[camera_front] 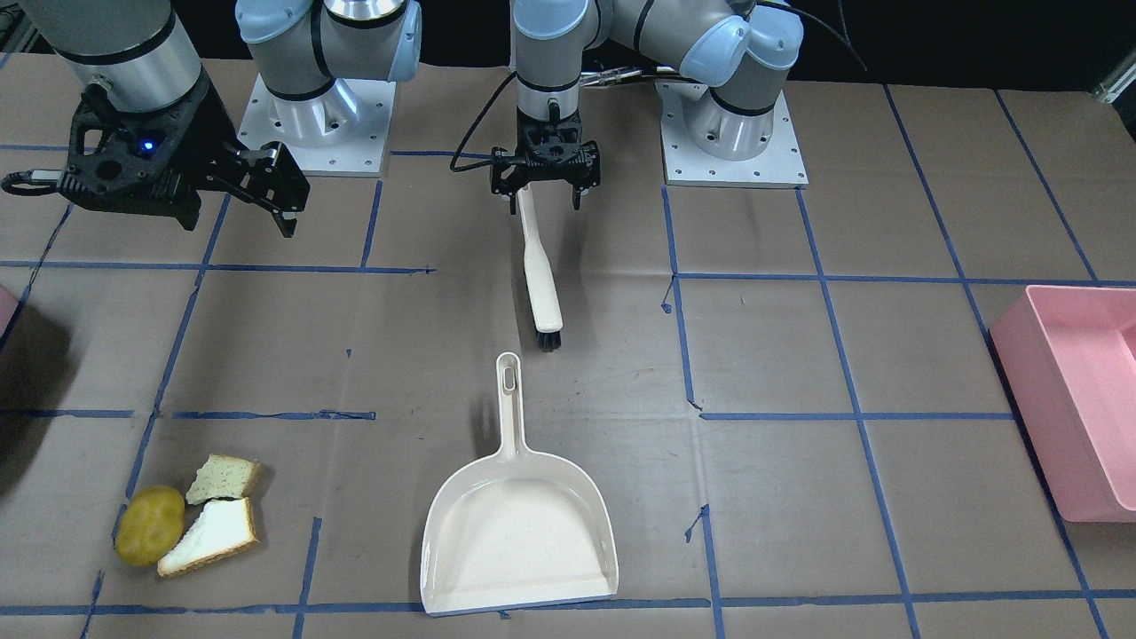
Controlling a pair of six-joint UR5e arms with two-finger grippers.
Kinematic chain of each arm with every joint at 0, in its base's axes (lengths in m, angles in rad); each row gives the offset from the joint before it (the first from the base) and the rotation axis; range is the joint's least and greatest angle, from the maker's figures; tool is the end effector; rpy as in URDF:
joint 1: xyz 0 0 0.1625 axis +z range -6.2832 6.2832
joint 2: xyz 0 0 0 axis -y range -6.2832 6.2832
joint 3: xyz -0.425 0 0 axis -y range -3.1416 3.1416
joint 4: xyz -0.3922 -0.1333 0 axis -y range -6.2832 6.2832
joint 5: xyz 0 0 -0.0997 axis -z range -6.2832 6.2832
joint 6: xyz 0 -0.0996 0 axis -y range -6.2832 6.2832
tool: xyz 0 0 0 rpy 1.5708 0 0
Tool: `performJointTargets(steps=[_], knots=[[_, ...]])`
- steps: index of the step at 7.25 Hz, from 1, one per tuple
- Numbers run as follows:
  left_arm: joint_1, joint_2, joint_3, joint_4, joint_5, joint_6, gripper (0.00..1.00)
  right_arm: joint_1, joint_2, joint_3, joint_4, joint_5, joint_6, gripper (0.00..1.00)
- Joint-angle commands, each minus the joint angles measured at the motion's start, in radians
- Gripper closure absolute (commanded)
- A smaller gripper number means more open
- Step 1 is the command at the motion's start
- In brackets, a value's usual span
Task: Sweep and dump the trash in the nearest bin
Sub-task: 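Lower the left gripper over the brush handle and close on it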
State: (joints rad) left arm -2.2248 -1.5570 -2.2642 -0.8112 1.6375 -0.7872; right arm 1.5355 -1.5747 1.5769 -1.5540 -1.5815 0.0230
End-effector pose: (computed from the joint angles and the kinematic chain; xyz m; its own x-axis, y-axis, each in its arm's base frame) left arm -0.3478 -0.2456 0.2499 -0.9908 -0.1349 0.0097 -0.1352 0.9854 -0.1035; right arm 0.1149 -0.4927 0.4852 -0.9983 0.0581 0.0111 0.0583 0.9981 0.0187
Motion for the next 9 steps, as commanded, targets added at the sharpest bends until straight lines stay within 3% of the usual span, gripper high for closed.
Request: performJointTargets(steps=[1,6,8,9], knots=[[-0.047,-0.075,-0.020,0.145,0.004,-0.011,0.02,0.000,-0.001,0.000,0.000,0.000,0.000,0.00],[-0.072,-0.075,-0.052,0.159,0.002,-0.099,0.06,0.000,0.001,0.000,0.000,0.000,0.000,0.00],[-0.072,-0.072,-0.052,0.132,-0.001,-0.103,0.11,0.000,0.001,0.000,0.000,0.000,0.000,0.00],[-0.072,-0.072,-0.052,0.130,-0.002,-0.101,0.19,0.000,0.001,0.000,0.000,0.000,0.000,0.00]])
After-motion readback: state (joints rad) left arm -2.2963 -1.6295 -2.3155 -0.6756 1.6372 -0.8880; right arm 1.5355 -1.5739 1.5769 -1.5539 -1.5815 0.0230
